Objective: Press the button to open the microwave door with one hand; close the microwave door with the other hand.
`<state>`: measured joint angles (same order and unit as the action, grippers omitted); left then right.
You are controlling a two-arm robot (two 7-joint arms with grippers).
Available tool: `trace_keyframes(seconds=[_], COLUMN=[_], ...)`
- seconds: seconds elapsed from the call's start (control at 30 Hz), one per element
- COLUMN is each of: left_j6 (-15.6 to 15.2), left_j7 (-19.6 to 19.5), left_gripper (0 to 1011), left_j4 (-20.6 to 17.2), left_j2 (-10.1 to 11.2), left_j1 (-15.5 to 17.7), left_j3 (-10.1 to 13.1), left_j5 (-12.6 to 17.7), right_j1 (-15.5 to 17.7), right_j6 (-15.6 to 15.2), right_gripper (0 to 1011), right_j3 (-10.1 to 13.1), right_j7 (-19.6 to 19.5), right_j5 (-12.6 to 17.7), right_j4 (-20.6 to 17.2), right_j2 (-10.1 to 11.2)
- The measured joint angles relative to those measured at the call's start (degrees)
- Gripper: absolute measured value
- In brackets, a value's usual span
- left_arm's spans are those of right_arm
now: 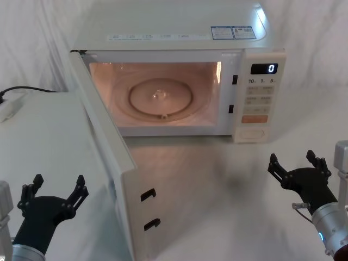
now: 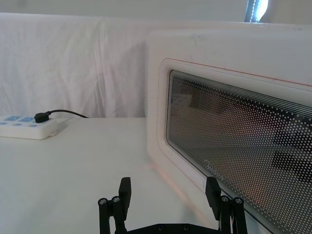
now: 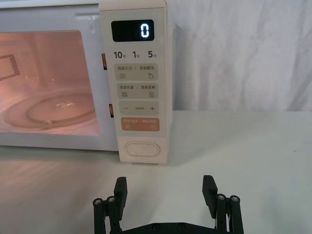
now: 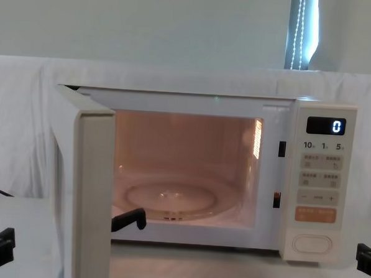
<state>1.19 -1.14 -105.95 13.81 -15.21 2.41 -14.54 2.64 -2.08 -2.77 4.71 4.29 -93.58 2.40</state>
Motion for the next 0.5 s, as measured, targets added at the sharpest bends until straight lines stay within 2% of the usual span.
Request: trace_keyframes(seconds=[0.5], left_j6=[0.0], left_j7=[0.0], left_gripper=[1001], left_j4=[0.0], left_j2=[0.0], left_j1=[0.0], left_j3=[0.0], left_j5=[0.0], right_j1=[0.0], right_j6=[0.0], right_gripper=[1002], right_j3=[0.01], right_j7=[0.0], right_j5=[0.01], right_j4=[0.0], right_j2=[0.0])
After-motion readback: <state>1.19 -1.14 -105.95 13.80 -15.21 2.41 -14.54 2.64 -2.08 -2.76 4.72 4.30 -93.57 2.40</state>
